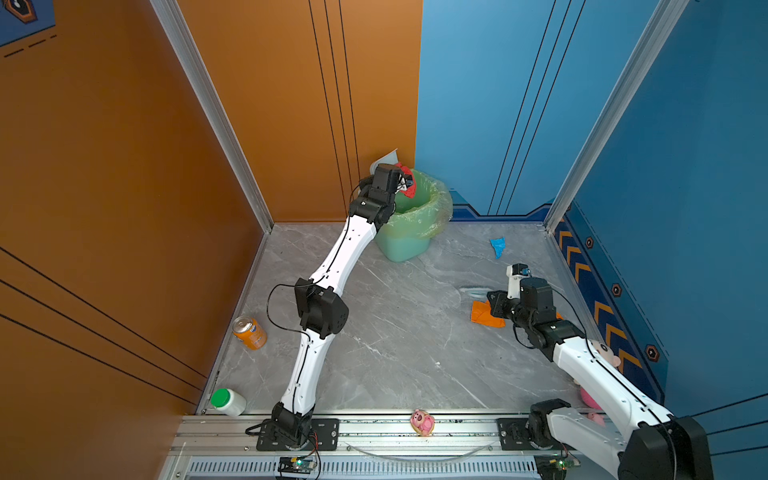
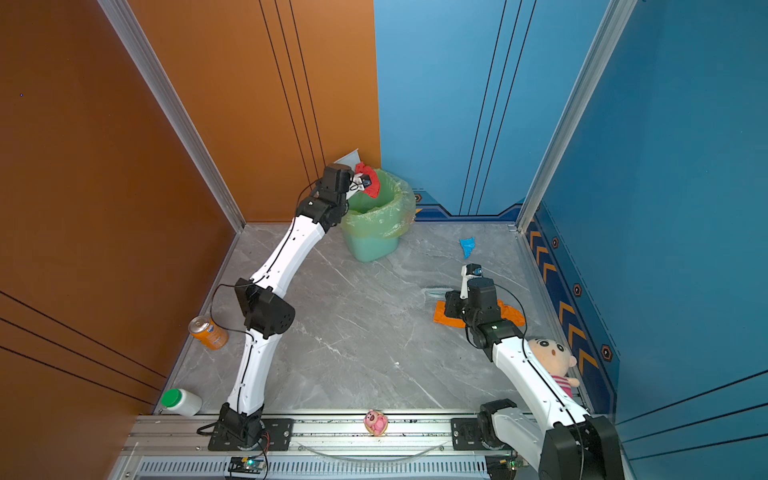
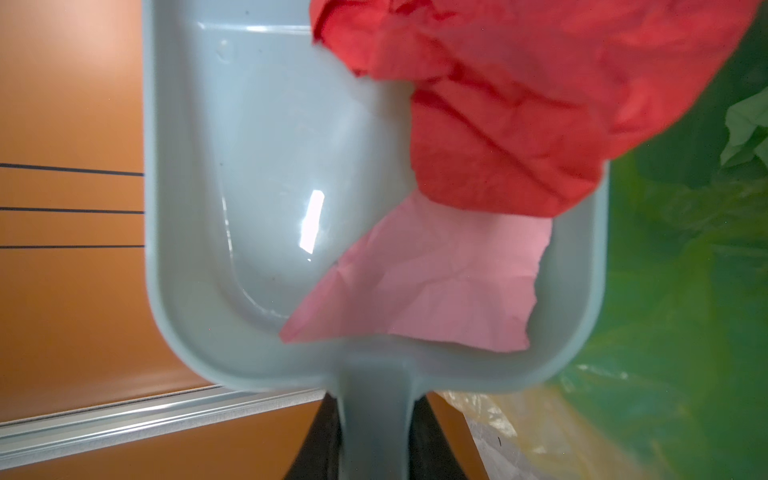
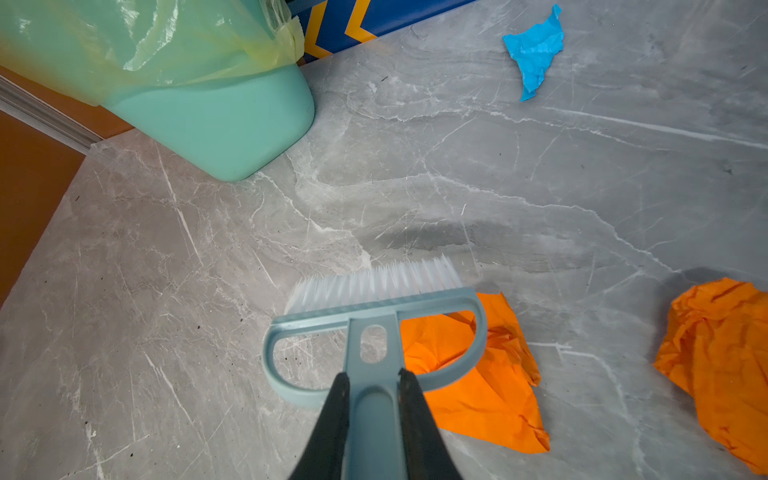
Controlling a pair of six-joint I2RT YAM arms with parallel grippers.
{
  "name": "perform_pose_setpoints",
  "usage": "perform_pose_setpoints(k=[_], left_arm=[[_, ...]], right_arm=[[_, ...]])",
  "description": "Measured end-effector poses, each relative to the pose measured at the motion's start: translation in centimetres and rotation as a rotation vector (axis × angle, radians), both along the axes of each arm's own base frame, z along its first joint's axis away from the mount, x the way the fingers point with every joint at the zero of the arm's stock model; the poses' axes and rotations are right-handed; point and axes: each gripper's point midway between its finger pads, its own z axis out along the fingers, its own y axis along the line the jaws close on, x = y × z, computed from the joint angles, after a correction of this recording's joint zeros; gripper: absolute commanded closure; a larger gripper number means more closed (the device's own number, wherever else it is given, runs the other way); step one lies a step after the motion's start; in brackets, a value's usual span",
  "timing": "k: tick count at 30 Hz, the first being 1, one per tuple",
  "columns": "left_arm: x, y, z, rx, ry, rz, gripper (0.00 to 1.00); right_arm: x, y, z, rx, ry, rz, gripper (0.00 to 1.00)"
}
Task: Sweep away the paper scraps from the table
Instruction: 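Tip the dustpan to drop the red and pink scraps into the bin, then tilt the dustpan further over the bin to shake out the pink scrap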
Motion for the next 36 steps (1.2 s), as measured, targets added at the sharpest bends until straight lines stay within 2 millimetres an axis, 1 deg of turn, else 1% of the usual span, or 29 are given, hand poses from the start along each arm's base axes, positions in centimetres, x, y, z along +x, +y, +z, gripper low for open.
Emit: perform_pose_setpoints(k=[6,14,22,30,36], left_arm=[[0.1,0.0,0.0,0.038,0.013,-0.028,1.0],[0.1,0.7,0.4,0.104,0.033,-0.06,1.0],[1.0,0.7,0.0,0.201,0.026,-0.091,1.0],[2.0,0.5,1.2,0.282,-0.041,-0.114,1.0],[2.5,-0.1,2.6,0.333,-0.09,-0.156,1.0]], right_arm=[[-0.3,0.1,-0.3,0.005,0.005,0.001,1.0],[-0.2,0.1,-0.1,0.007,-0.003,0.001,1.0],[0.2,0.3,0.1,0.01,-0.018,0.004,1.0],[0.4,0.4,-0.1,0.01,-0.016,0.005,1.0],[0.4,0.4,-0.1,0.01,-0.016,0.005,1.0]])
